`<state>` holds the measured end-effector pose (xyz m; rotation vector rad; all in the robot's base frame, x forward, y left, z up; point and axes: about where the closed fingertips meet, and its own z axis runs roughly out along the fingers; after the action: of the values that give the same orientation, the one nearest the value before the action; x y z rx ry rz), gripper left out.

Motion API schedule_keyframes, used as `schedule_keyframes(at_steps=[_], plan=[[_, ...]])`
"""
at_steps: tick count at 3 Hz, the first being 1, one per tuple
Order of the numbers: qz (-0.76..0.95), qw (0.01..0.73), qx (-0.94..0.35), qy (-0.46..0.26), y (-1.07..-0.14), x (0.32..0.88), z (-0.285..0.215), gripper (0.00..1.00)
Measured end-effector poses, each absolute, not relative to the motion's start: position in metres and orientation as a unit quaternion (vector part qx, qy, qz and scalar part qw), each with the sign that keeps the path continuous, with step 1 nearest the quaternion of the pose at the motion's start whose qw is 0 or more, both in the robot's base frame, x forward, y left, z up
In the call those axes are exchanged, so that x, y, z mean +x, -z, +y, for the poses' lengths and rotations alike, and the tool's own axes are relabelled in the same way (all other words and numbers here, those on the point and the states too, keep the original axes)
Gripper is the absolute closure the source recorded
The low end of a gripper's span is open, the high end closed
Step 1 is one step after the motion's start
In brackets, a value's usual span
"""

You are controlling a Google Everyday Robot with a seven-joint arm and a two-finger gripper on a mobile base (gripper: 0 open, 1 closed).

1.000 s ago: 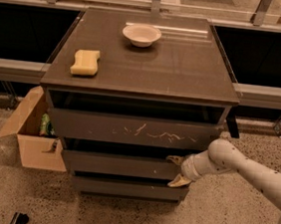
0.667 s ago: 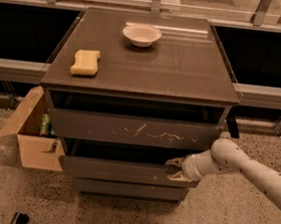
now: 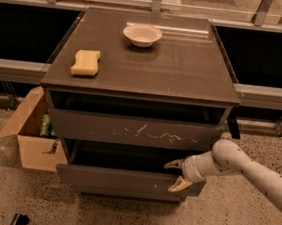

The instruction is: Open middle drawer

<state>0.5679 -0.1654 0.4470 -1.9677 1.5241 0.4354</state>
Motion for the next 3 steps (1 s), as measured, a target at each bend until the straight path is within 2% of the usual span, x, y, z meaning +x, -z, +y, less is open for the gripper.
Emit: schedule_keyframes(at_steps=[1,3], plan=[[0.575,0.302,-0.742,-0.164,-0.447,0.568,-0.165,0.0],[0.582,0.241,-0.754,-0.184,-0.429,0.534,-0.159,0.0]])
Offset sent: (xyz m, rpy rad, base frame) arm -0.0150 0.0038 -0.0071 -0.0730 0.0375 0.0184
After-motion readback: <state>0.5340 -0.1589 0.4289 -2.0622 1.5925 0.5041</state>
